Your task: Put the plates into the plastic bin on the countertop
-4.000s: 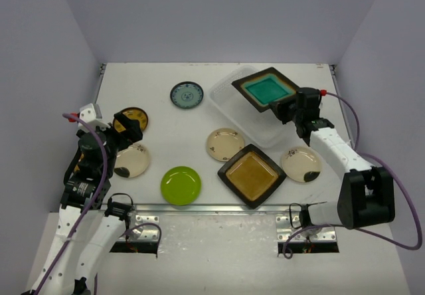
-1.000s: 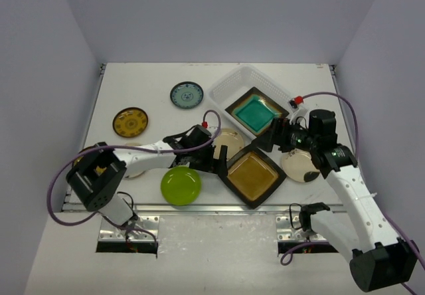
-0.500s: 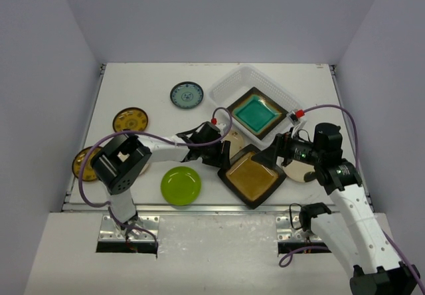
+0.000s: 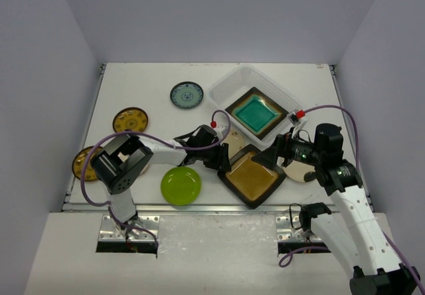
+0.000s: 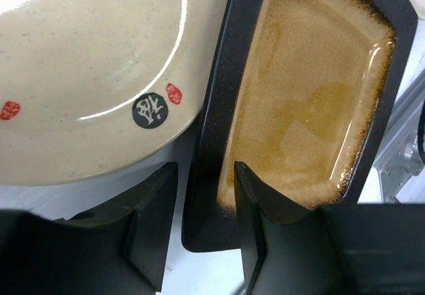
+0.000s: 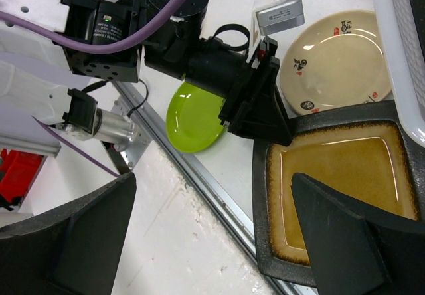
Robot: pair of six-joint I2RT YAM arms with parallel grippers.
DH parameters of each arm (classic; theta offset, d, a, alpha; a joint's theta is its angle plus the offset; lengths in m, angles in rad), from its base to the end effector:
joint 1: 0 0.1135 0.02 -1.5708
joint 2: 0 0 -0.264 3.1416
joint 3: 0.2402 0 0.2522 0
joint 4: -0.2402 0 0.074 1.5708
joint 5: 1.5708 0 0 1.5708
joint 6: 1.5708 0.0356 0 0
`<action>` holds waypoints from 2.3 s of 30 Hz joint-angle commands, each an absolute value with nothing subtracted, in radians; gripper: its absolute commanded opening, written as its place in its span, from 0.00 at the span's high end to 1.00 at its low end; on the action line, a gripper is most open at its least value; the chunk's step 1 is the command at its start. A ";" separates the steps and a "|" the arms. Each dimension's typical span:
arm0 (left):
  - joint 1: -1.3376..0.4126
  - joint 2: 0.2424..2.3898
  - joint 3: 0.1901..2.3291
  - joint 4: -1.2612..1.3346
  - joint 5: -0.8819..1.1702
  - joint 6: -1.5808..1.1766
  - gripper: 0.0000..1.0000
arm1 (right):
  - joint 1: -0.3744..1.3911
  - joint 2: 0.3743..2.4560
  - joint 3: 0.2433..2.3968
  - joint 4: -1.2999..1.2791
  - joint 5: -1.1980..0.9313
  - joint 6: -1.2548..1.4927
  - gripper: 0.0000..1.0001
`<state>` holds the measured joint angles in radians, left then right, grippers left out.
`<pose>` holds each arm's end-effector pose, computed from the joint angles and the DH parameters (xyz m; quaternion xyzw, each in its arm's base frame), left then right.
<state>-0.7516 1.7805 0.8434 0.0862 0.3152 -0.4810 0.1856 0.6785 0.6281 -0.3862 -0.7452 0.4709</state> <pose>0.2405 -0.2398 0.1288 0.1795 0.9084 -0.3209 0.1990 0.1458 0.0519 0.2844 -0.0819 0.8054 0.4520 0.3746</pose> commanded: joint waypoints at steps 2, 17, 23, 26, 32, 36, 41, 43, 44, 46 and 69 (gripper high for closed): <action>-0.750 1.801 0.777 0.078 0.330 -0.481 0.68 | 0.181 0.664 0.632 -0.343 -0.764 0.461 0.01; -0.750 1.661 0.690 0.073 0.268 -0.529 1.00 | 0.181 0.626 0.638 -0.359 -0.719 0.476 0.01; -0.749 1.451 0.608 0.154 0.349 -0.600 1.00 | 0.183 0.620 0.641 -0.368 -0.685 0.479 0.01; -0.745 1.342 0.579 0.176 0.376 -0.641 1.00 | 0.181 0.623 0.642 -0.367 -0.673 0.484 0.01; -0.690 1.234 0.505 0.276 0.498 -0.744 1.00 | 0.181 0.621 0.648 -0.366 -0.660 0.495 0.01; -0.642 1.186 0.456 0.334 0.564 -0.797 1.00 | 0.181 0.618 0.655 -0.370 -0.652 0.494 0.01; -0.589 1.138 0.435 0.340 0.601 -0.824 1.00 | 0.181 0.622 0.664 -0.376 -0.643 0.492 0.01; -0.555 1.108 0.411 0.392 0.659 -0.878 1.00 | 0.181 0.625 0.666 -0.376 -0.641 0.492 0.01; -0.549 1.082 0.408 0.405 0.668 -0.887 1.00 | 0.181 0.628 0.667 -0.376 -0.639 0.492 0.01; -0.541 1.045 0.416 0.378 0.670 -0.893 1.00 | 0.181 0.632 0.670 -0.379 -0.633 0.493 0.01; -0.328 1.108 0.920 0.074 0.668 -0.769 1.00 | 0.181 0.586 0.906 -0.484 -0.295 0.604 0.01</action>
<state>-0.3634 1.0084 0.7554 -0.1245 0.5711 -0.7631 0.1856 0.6037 0.8037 -0.4629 -0.3744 0.5955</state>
